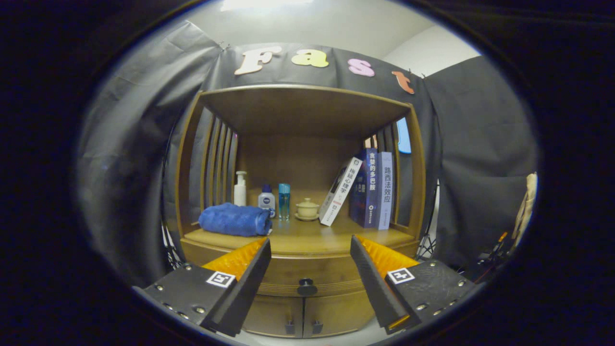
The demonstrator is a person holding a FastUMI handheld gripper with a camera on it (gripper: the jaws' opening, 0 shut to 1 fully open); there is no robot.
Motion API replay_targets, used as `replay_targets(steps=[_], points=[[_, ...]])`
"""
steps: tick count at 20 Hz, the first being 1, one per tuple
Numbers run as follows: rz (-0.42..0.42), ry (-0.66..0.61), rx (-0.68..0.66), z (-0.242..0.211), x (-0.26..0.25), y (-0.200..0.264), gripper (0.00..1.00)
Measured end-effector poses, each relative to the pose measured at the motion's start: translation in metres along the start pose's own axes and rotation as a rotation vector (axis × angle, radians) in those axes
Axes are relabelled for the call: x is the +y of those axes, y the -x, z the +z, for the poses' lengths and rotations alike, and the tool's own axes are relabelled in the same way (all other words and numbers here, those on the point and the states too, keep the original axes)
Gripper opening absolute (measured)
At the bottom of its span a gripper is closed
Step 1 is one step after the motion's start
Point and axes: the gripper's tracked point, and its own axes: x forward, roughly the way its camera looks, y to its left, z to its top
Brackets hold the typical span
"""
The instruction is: Pull open the drawer, take out the items inside it, and place them on the countertop above the cabinet.
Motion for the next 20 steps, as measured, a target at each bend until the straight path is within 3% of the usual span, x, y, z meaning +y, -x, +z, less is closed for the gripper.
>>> replay_targets(steps=[13,17,20], points=[[0.117,-0.053,0.183,-0.119,0.028,-0.079,0.99],[0.077,-0.046,0.169,-0.123,0.019,-0.080,0.98],[0.080,-0.034,0.255,-0.150,0.017,-0.078,0.97]])
